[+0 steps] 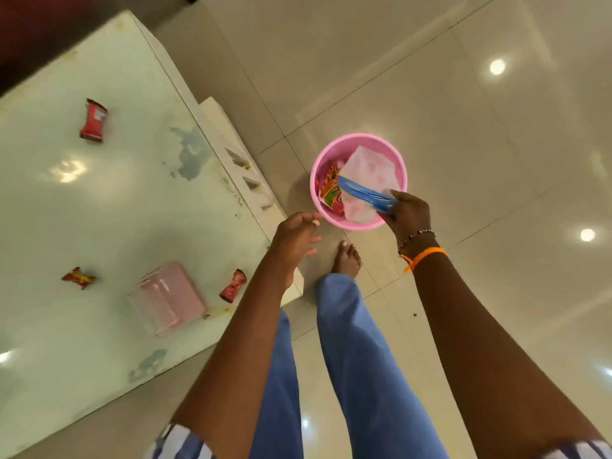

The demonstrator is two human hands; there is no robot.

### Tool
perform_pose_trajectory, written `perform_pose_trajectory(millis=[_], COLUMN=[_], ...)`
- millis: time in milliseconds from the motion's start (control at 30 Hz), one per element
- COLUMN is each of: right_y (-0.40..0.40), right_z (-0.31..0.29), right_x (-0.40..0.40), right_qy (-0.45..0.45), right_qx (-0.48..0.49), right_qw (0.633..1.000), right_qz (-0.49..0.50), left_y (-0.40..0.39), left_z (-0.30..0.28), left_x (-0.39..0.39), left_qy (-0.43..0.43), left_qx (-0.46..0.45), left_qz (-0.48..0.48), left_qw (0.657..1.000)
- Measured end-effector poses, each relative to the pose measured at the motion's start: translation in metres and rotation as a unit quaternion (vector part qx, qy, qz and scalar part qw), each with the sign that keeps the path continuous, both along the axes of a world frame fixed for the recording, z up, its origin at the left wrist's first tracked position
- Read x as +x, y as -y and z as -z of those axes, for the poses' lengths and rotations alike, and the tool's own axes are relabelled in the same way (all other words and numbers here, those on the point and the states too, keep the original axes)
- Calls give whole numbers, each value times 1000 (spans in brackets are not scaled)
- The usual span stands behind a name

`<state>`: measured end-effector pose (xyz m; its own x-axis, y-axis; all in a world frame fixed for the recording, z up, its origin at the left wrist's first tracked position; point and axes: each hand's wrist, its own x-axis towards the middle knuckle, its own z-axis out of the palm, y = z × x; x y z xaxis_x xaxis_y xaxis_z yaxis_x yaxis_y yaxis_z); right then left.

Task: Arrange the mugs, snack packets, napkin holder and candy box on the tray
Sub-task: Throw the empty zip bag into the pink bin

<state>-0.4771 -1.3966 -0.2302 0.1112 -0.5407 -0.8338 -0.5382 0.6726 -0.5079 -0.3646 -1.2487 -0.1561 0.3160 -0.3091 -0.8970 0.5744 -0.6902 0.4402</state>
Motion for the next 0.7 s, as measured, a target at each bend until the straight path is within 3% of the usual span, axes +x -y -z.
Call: perform_pose_trajectory(millis=[100, 200, 367, 467, 700], right_y=[2, 0, 11, 7, -76], right_z=[32, 58, 67, 37, -71], right_x=[23, 39, 37, 36, 65], right_qy=[-50, -41, -43, -39, 91], right_qx=[12, 42, 69, 39, 24], right_qw=[995, 988, 989, 994, 984], right_qz=[-91, -141, -122, -96, -148], left_y=[6, 6, 4, -1, -45], left_z=[22, 41, 52, 45, -10], left_x=[-4, -7, -7, -6, 5], left_qy=[21, 25, 22, 27, 75], left_qx=[12, 22, 17, -2, -75], left_qz=[4, 3, -21, -56, -182], left_qw=[1000, 999, 999, 998, 978])
